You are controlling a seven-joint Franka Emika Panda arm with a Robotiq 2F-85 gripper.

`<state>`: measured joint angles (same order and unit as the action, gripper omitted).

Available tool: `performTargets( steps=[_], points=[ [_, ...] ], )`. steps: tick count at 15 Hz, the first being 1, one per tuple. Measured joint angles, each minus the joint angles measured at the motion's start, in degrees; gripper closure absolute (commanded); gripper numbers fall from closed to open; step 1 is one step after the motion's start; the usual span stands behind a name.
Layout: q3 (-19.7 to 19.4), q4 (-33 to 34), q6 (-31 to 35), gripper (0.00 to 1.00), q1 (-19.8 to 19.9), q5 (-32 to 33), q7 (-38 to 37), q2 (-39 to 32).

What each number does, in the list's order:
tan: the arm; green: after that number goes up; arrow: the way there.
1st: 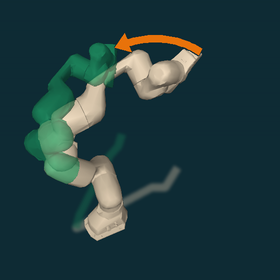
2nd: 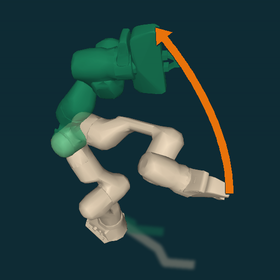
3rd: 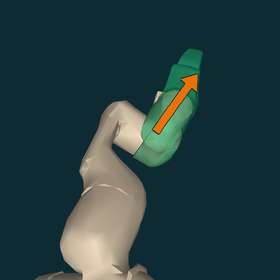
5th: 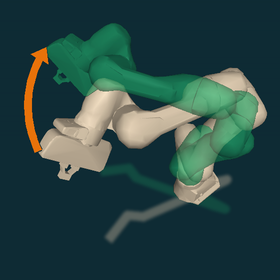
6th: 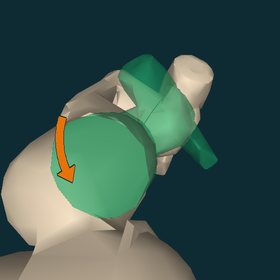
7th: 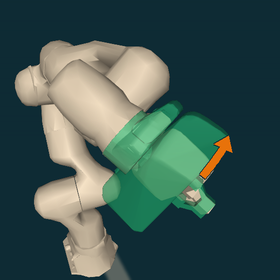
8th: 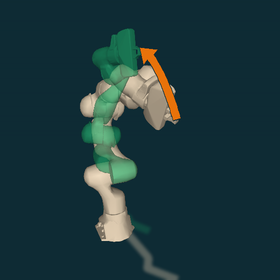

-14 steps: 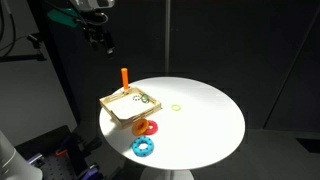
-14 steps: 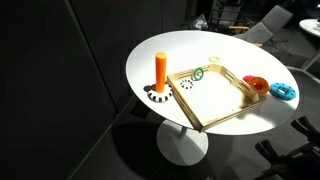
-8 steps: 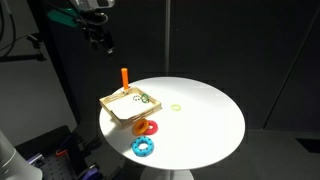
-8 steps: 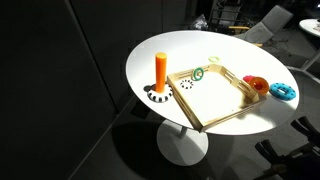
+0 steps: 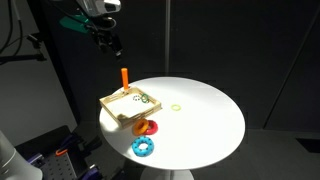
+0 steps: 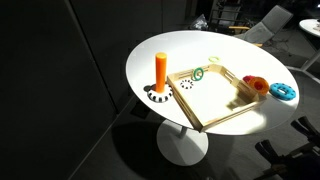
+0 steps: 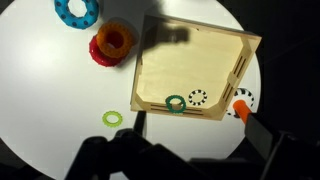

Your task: Put the green ring on the table

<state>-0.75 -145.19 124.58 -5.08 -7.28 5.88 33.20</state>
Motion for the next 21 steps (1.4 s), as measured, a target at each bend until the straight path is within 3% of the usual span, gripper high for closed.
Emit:
performTargets(
  steps=[5, 12, 21],
  points=[
    [0.9, 1.9, 5.2, 0.0, 0.6, 1.1, -0.2, -6.7],
    [2.1, 6.9, 7.0, 0.0, 0.6, 1.8, -2.1, -19.9],
    [2.9, 11.4, 10.6, 0.0, 0.6, 8.8, -6.9, -33.5]
  ],
)
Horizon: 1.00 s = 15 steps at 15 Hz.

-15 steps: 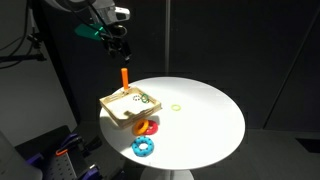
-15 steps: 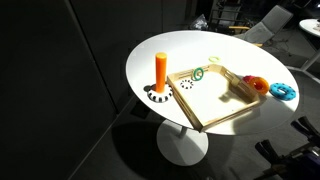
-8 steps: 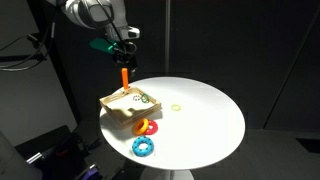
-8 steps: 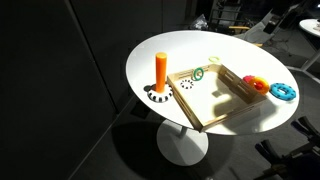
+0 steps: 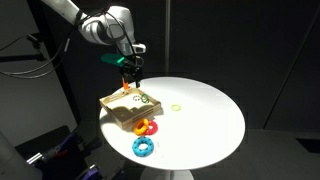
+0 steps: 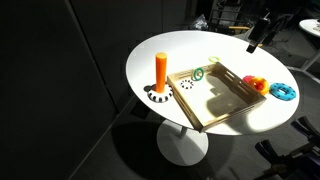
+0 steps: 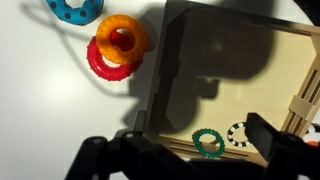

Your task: Put the green ring on the table

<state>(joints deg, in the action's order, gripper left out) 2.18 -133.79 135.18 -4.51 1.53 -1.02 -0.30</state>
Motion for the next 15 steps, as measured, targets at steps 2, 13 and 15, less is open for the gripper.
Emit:
performTargets(
  steps=[2, 13, 15],
  points=[
    [0.0, 0.0, 0.0, 0.0, 0.0, 0.0, 0.0, -0.2],
    [0.0, 0.4, 1.4, 0.0, 0.0, -0.1, -0.1, -2.7],
    [0.0, 1.1, 3.1, 0.0, 0.0, -0.1, -0.2, -5.2]
  ],
)
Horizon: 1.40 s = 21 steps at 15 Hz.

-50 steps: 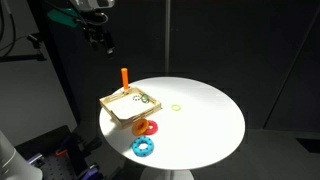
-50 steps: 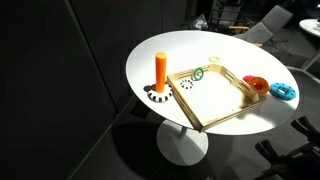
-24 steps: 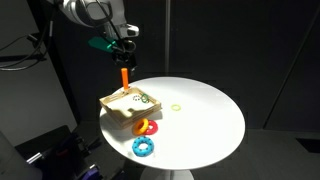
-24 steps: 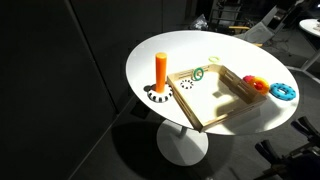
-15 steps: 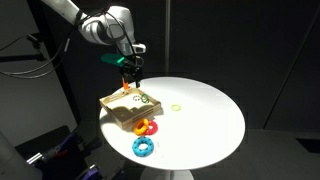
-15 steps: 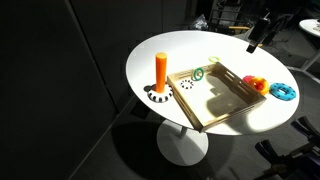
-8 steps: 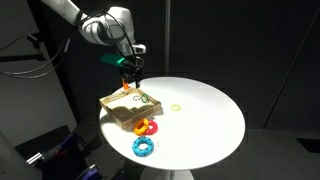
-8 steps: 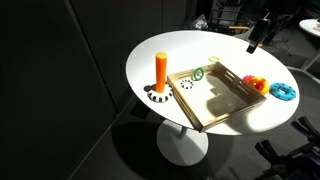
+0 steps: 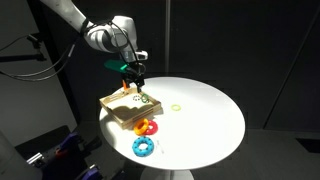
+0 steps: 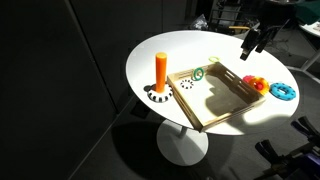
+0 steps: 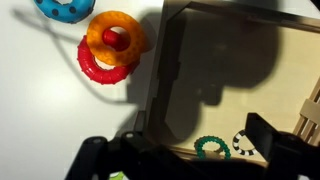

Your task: Put the green ring on the table

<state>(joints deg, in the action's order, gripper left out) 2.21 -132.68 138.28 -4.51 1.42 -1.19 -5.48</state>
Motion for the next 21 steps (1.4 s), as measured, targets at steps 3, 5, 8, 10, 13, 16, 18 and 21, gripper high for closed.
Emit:
performTargets(
  steps=[3, 5, 8, 10, 13, 16, 18, 21],
  points=[
    [0.0, 2.3, 2.2, 0.0, 0.0, -0.4, 0.0, -4.9],
    [0.1, 4.5, 3.0, 0.0, 0.0, -0.5, 0.0, -8.4],
    [0.4, 8.4, 4.1, 0.0, -0.2, -0.5, -0.1, -13.9],
    [0.6, 10.9, 4.9, 0.0, -0.6, -0.5, -0.7, -17.6],
    [0.6, 14.9, 6.0, 0.0, -1.4, -0.5, -2.6, -23.0],
    [0.6, 18.7, 7.4, 0.0, -2.2, -0.5, -5.0, -27.6],
    [0.6, 20.7, 9.0, 0.0, -2.7, -0.5, -6.6, -29.7],
    [0.1, 22.4, 11.5, 0.0, -3.8, -0.5, -8.4, -30.8]
  ],
)
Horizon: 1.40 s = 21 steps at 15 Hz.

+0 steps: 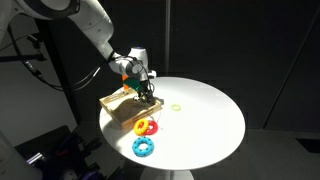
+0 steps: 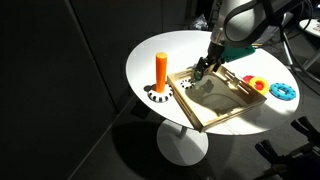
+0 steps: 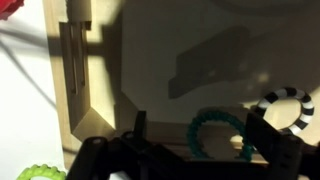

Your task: Put the green ring on the table

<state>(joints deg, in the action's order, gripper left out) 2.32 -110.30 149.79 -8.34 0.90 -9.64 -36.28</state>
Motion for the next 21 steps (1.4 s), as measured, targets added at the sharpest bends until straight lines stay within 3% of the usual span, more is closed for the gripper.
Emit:
performTargets(
  steps=[7, 21],
  points=[
    [-1.9, 1.5, 1.6, 0.0, -2.7, 0.0, -2.1, -0.4],
    [-2.6, 1.8, 1.7, 0.0, -2.8, 0.0, -2.2, -1.8]
  ],
)
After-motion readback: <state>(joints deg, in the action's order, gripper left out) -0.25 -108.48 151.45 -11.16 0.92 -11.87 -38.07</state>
